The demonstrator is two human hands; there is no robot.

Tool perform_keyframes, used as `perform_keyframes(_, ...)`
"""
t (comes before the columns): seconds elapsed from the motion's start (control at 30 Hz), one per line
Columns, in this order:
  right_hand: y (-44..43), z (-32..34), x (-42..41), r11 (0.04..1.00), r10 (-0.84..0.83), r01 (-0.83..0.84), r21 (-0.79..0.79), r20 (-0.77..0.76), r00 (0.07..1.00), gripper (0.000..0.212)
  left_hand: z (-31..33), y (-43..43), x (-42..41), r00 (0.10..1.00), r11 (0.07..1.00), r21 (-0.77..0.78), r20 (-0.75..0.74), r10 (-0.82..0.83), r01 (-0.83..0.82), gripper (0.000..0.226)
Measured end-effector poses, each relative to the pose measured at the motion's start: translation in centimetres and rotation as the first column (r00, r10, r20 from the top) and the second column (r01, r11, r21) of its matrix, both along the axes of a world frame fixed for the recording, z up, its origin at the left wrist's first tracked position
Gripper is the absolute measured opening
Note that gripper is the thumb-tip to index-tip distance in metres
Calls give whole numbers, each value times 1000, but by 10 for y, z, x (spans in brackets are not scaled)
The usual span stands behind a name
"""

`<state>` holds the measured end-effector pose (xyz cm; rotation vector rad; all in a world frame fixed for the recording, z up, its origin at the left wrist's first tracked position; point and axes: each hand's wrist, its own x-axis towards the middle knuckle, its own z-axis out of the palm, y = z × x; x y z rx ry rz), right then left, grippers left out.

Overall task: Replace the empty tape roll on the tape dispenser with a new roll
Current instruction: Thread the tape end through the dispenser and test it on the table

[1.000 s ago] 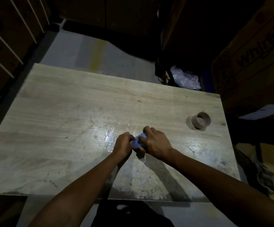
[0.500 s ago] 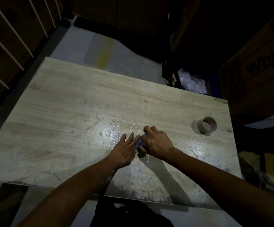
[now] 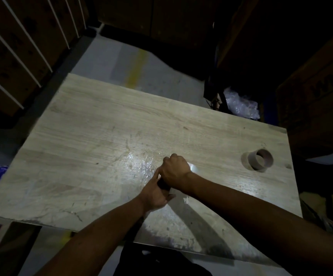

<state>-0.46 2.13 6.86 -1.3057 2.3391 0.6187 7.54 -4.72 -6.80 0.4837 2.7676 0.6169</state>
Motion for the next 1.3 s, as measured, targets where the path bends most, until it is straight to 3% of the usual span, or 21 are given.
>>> perform_keyframes(0.1,-21,-5,1,997,55,-54,49,-10,998,22,0,0,4,995,992,83,52,91,-95,67)
perform_keyframes(0.2,-34,-13,-3,992,83,-82,95,-1,997,18,-4,1,8,986,985,36,6,169,-169,74)
perform_keyframes(0.37,-47,-24,-7,971,153,-152,184,4,988,31,-15,3,11,979,987,24,137,151,-156,92)
perform_keyframes(0.47,-41,-29,-10,952,144,-140,272,8,990,33,1,8,8,891,896,272,393,230,-351,71)
perform_keyframes(0.5,-36,-31,-12,944,132,-130,304,15,991,33,2,8,6,892,867,324,377,250,-380,72)
perform_keyframes(0.57,-27,-31,-19,939,77,-81,334,26,997,36,4,5,2,973,964,151,98,207,-220,80)
perform_keyframes(0.63,-21,-26,-31,957,-14,1,292,44,999,40,-8,1,0,998,997,-72,-48,33,-36,76)
perform_keyframes(0.7,-14,-15,-47,962,-133,108,249,83,988,37,-13,-4,-1,996,986,-147,-33,-85,80,77)
perform_keyframes(0.8,4,0,-70,925,-327,283,253,151,933,35,-19,-8,-2,992,972,-212,-40,-116,105,83)
perform_keyframes(0.93,41,9,-98,809,-587,527,259,311,748,41,-22,-8,-8,998,947,-316,-9,-57,51,90)
perform_keyframes(1.03,76,3,-108,592,-762,786,179,442,473,41,-9,-8,-12,999,924,-379,24,-43,48,90)
perform_keyframes(1.13,108,-1,-103,390,-798,914,112,537,274,31,2,-5,-15,993,956,-268,-23,119,-121,75)
perform_keyframes(1.23,132,-8,-88,18,-772,998,64,635,-27,37,9,2,-21,887,888,-30,-70,456,-459,46)
perform_keyframes(1.3,141,-21,-74,-232,-644,969,87,733,-221,39,17,10,-24,686,670,189,31,727,-718,28)
